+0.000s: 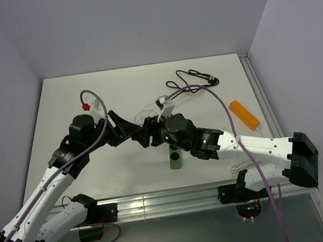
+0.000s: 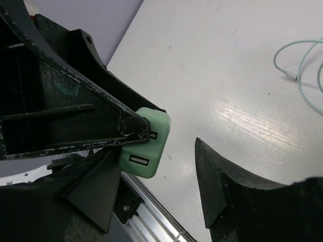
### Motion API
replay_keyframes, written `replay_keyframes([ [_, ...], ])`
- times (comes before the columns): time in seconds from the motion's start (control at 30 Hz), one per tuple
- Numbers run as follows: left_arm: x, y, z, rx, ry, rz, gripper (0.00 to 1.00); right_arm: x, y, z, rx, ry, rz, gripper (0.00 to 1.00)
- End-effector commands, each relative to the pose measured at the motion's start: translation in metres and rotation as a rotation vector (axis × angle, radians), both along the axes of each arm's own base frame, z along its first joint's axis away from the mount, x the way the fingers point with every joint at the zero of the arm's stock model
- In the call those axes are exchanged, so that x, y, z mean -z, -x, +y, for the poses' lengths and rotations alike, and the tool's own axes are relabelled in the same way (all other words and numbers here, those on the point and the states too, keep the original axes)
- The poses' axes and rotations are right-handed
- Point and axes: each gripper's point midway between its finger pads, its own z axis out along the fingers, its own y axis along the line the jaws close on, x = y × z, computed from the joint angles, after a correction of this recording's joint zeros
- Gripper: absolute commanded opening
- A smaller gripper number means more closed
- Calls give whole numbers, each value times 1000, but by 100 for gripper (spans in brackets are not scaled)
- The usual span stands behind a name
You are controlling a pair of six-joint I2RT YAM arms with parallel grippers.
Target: Insert the plug
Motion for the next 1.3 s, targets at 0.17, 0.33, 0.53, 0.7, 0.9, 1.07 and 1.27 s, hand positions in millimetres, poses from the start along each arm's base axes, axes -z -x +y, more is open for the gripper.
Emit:
replay_keyframes([
  [0.17, -15, 3, -2, 4, 48, -48, 21, -27, -15, 7, 62, -57, -44, 42],
  [0.33, -8, 3, 5, -28, 11, -38, 84, -16, -15, 3, 76, -29, -23, 0],
  [0.53, -21, -15, 47, -255, -105, -114, 99, 15, -11, -27, 162, 36, 59, 0],
  [0.7, -24, -15, 68, -339, -142, -155, 99, 56, -10, -66, 333, 143, 181, 0],
  [0.9, -12, -9, 73, -343, -135, -186, 100, 114, -7, -104, 532, 312, 267, 0],
  [1.07, -4, -5, 68, -298, -142, -182, 99, 139, -12, -118, 610, 389, 246, 0],
  [1.27, 7, -4, 65, -281, -150, -167, 100, 151, -18, -127, 637, 459, 196, 0],
])
